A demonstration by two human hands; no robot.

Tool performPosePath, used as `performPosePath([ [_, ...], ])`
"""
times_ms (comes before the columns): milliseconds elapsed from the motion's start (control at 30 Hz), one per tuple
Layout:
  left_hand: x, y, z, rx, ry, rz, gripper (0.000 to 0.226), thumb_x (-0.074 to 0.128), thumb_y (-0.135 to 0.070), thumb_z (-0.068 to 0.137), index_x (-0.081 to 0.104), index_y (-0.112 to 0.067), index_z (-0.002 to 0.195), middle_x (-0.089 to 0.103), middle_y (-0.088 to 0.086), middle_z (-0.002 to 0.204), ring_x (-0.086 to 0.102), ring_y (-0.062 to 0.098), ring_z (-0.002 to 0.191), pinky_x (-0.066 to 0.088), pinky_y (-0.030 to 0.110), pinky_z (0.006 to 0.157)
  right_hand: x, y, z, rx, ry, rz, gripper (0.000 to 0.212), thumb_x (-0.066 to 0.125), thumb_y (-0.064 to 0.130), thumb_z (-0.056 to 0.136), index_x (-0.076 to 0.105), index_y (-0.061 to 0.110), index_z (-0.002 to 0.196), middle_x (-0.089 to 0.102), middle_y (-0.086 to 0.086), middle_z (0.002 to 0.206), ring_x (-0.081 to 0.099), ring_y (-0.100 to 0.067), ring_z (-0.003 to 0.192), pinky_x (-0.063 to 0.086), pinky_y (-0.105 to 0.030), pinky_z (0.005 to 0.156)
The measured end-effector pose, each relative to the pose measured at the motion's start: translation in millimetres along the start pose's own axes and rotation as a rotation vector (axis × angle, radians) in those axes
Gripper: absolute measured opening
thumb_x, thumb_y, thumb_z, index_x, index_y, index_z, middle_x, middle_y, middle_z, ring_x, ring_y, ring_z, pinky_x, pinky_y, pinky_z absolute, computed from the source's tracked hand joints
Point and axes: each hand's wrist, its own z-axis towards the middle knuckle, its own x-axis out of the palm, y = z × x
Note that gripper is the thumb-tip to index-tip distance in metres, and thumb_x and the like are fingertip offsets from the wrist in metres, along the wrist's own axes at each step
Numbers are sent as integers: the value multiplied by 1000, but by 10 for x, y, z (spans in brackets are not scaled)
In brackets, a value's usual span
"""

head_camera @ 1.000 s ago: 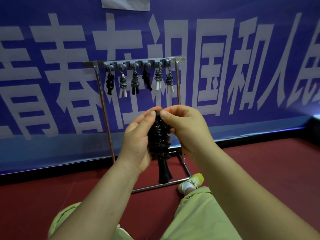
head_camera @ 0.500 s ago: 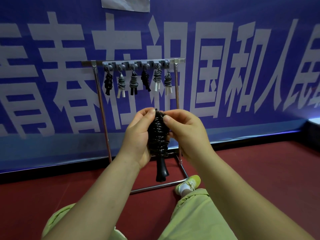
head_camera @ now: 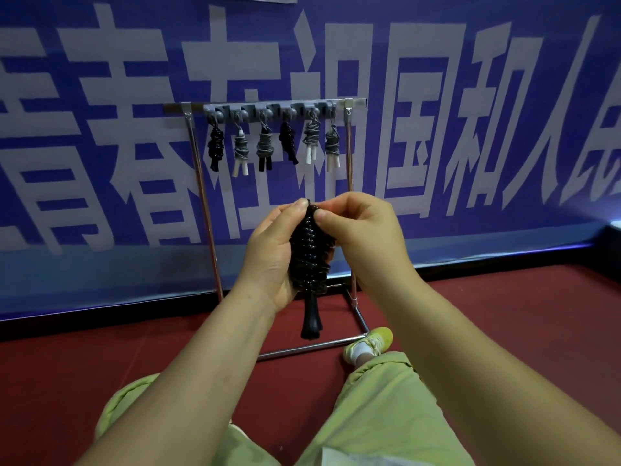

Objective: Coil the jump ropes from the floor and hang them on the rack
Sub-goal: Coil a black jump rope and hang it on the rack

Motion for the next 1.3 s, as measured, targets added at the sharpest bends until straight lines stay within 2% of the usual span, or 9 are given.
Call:
performPosePath([
  [133,-92,37,32,-113,17,14,31,61,-34,82,65,-10,101,68,10,89,66,22,74,51,39,72,25,-48,26,32,1,-52,17,62,5,89,65,16,76,65,2,70,61,2,58,47,-15,52],
  [333,-210,108,-62,-428,164,100,52,46,-58,85,72,-16,101,71,8,96,68,23,80,51,40,78,76,-281,-15,50,-73,-107,12,65,10,88,69,19,81,70,4,77,68,-6,74,55,-22,67],
  [433,-293,95,-47,-399,150,215,46,54,-54,78,71,-14,93,68,8,83,62,20,62,44,33,60,-5,-246,36,70,102,-69,10,62,11,90,70,14,86,67,6,72,63,-3,65,48,-16,58],
  [567,-377,-30,4,-438,247,342,50,63,-50,73,60,-8,100,69,10,80,60,19,57,47,28,54,-204,-144,235,204,225,28,26,48,23,99,69,11,92,63,0,77,56,-11,67,45,-22,57],
  [700,-423,-101,33,-409,416,519,51,70,-47,70,58,-7,101,69,12,82,61,21,60,46,30,58,-367,-13,377,243,537,-194,30,46,29,99,70,11,93,64,1,76,54,-12,69,41,-25,61],
  [800,-441,-145,55,-371,547,596,77,82,-62,52,57,-6,99,68,12,84,62,21,61,47,27,53,-412,107,428,253,712,-309,25,55,34,91,69,14,87,61,1,75,52,-10,66,38,-23,59],
  [1067,-363,-216,82,-321,671,833,100,74,-80,35,62,-6,100,68,7,83,62,16,66,46,26,58,-353,235,459,297,1116,-546,31,52,38,87,51,10,74,36,-8,63,30,-15,53,26,-28,52],
  [1200,-342,-219,36,-328,758,862,84,75,-80,35,63,-13,85,70,-2,74,64,10,64,49,22,62,-332,218,416,193,1217,-445,33,51,26,90,44,17,59,28,3,53,23,-13,48,21,-27,47],
  [1300,-348,-193,8,-346,738,852,95,73,-82,31,59,-9,89,69,-5,69,63,9,62,50,20,59,-329,140,349,103,1164,-334,32,57,25,84,45,20,55,29,5,51,24,-10,45,24,-21,44],
])
